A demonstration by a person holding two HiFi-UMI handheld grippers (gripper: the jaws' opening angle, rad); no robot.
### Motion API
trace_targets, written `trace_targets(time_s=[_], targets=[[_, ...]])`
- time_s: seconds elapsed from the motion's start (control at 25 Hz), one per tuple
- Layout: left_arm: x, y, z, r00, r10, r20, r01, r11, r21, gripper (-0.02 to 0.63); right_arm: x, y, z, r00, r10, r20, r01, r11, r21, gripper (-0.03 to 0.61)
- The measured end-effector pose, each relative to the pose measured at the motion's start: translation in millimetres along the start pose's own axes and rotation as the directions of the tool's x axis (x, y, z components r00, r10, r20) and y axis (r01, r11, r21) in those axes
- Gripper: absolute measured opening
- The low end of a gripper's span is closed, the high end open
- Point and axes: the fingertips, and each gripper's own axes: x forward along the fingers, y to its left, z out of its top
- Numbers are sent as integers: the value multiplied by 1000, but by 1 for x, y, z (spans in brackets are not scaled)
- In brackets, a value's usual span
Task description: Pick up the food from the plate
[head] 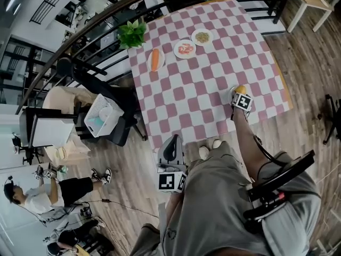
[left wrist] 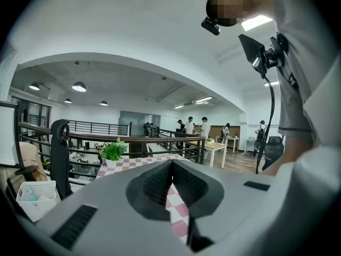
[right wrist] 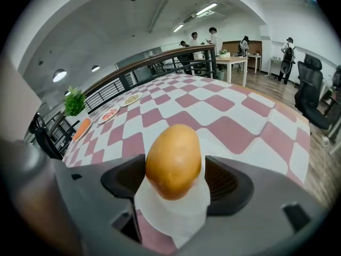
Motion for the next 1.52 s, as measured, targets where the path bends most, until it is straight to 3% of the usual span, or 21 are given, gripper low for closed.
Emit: trace_targets(time_s=[0.16, 0.56, 0.84, 0.96, 1.08, 1.2, 1.52], targets=[[0, 8, -2, 1000, 28, -3, -28, 1000, -5, 9, 16, -3, -10, 997, -10, -76, 12, 1000, 22, 353], [1, 16, -3, 999, 40, -5, -40, 999, -8, 9, 11, -14, -8, 992, -120, -45, 110, 977, -182, 354], [3, 16, -6, 1000, 24, -12, -24, 1000, -14, 9, 20, -8, 7, 998, -69, -12, 63, 956, -285, 364], [4, 15, -7, 1000, 20, -13, -20, 1000, -14, 9, 20, -14, 3, 995, -81, -55, 62, 955, -289, 364], [2, 17, -7, 1000, 24, -9, -24, 1000, -13, 9, 29, -11, -9, 991, -35, -126, -5, 952, -305, 347], [0, 20, -8, 1000, 29, -7, -29, 1000, -11, 9, 24, -12, -8, 990, -62, -126, 18, 947, -322, 347], [-3, 22, -7, 999, 34, -7, -34, 999, -18, 9, 20, -7, 3, 996, -41, -79, 11, 939, -345, 347]])
